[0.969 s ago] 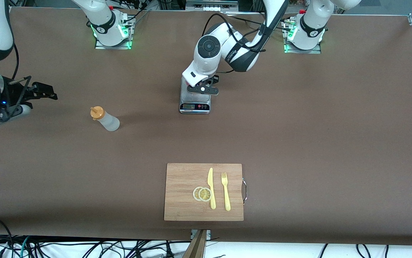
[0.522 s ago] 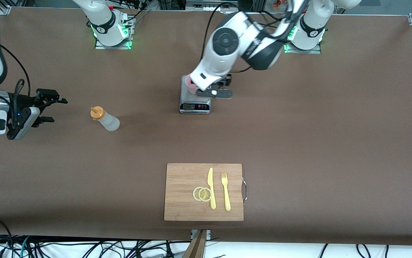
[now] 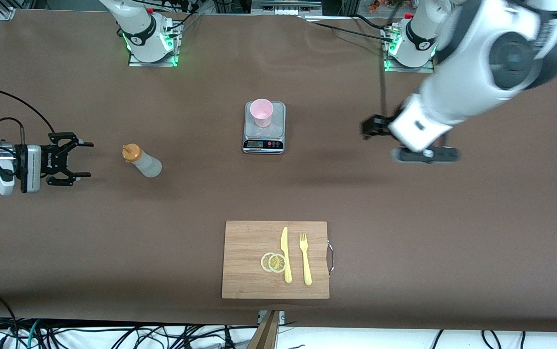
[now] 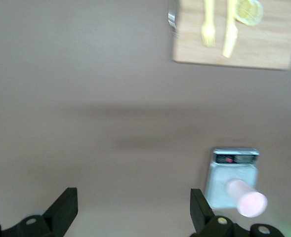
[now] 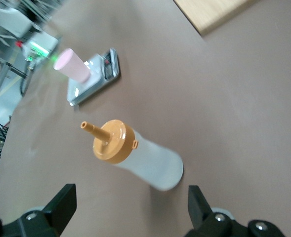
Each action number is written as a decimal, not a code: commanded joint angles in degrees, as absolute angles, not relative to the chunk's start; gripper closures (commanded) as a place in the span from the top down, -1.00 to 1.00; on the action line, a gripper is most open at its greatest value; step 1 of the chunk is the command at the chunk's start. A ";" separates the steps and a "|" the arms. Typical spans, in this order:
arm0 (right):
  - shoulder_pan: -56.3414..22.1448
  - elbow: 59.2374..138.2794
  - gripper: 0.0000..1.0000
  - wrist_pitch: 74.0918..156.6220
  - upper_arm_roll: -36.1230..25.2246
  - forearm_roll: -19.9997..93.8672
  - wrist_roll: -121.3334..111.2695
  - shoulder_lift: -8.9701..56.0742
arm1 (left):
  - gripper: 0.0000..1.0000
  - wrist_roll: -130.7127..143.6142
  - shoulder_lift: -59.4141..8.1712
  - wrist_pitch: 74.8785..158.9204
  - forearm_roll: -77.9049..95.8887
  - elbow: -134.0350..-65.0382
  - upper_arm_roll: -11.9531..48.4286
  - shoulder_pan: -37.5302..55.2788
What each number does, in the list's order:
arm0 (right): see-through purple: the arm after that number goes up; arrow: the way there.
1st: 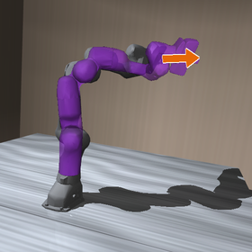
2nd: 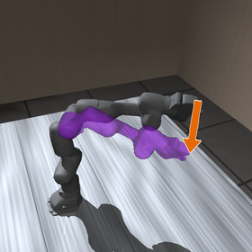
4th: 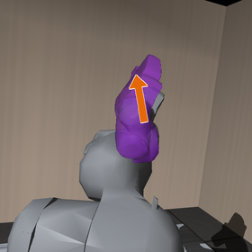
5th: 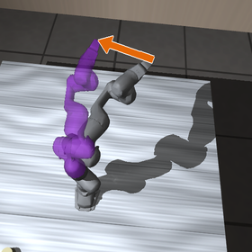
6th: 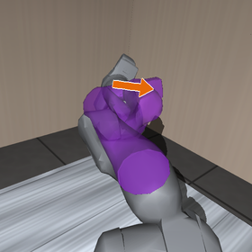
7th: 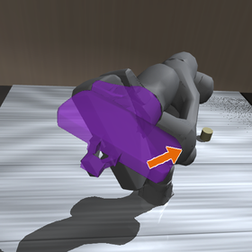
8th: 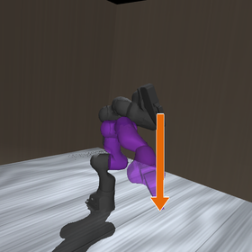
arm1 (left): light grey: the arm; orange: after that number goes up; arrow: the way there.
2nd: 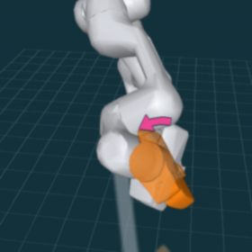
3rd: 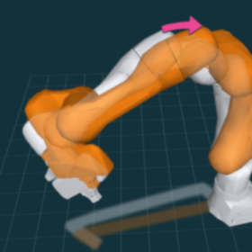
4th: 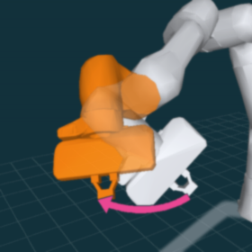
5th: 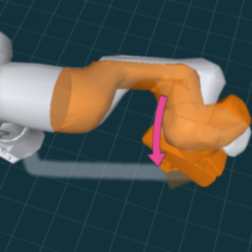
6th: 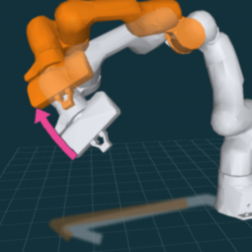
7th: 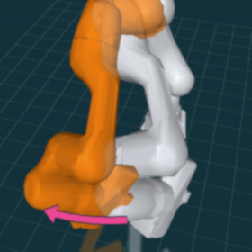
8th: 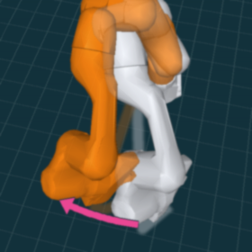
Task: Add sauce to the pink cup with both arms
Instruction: 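Release the cup and withdraw the left gripper while the right gripper reaches the bottle, then close the right gripper around the white squeeze bottle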
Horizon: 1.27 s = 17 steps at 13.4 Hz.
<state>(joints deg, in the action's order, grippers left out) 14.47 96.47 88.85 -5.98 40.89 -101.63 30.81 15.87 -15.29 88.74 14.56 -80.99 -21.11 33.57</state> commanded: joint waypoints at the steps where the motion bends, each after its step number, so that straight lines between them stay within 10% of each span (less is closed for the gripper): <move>1: 16.52 97.20 1.00 87.19 -5.54 47.09 -113.78 34.88 | 1.00 7.15 -13.02 85.79 10.99 -80.77 -20.30 27.10; 6: 17.14 100.11 1.00 82.90 -5.54 57.11 -135.23 42.70 | 1.00 -0.24 -9.32 81.39 7.84 -81.21 -18.64 16.54; 10: 17.14 99.49 1.00 80.24 -5.54 58.36 -141.59 46.49 | 1.00 -0.53 -6.86 80.34 4.75 -83.06 -2.84 2.75; 17: 13.98 98.09 1.00 80.68 -4.48 61.52 -140.98 49.22 | 1.00 0.17 -4.75 79.19 4.75 -86.57 -2.37 2.46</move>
